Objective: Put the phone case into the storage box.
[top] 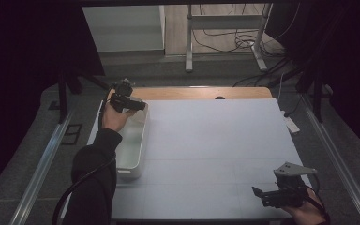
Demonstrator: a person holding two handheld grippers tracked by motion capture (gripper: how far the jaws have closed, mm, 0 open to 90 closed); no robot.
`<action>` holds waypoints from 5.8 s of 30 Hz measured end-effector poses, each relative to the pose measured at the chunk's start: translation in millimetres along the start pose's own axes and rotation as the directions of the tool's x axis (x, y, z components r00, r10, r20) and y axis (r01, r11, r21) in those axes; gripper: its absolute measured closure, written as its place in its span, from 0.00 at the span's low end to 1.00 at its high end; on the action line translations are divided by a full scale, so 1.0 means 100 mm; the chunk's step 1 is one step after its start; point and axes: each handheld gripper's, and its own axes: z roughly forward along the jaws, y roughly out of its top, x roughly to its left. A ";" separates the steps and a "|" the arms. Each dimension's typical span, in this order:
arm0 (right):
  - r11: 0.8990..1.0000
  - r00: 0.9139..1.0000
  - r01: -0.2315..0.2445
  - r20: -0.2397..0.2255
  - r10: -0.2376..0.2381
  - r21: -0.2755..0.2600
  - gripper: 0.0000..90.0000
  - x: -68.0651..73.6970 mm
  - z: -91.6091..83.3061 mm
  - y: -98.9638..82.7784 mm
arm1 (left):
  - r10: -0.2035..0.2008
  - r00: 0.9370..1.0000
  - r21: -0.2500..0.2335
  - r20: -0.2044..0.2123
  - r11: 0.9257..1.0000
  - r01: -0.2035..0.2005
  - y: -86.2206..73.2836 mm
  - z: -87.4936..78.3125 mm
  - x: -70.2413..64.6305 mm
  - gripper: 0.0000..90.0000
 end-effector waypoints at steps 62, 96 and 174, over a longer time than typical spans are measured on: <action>1.000 1.000 -0.007 0.000 0.007 0.003 0.02 0.00 0.00 0.00 | 0.021 0.997 -0.159 0.076 0.987 -0.009 -0.18 -0.32 0.10 0.00; 1.000 1.000 -0.016 0.004 0.016 0.007 0.01 -0.01 0.01 0.00 | 0.093 0.980 -0.218 0.175 0.975 -0.053 -0.43 -0.46 -0.05 0.00; 1.000 1.000 -0.012 0.011 0.012 0.005 0.01 0.00 0.00 0.01 | 0.154 0.944 -0.272 0.293 0.960 -0.072 -1.23 -0.81 -0.41 0.00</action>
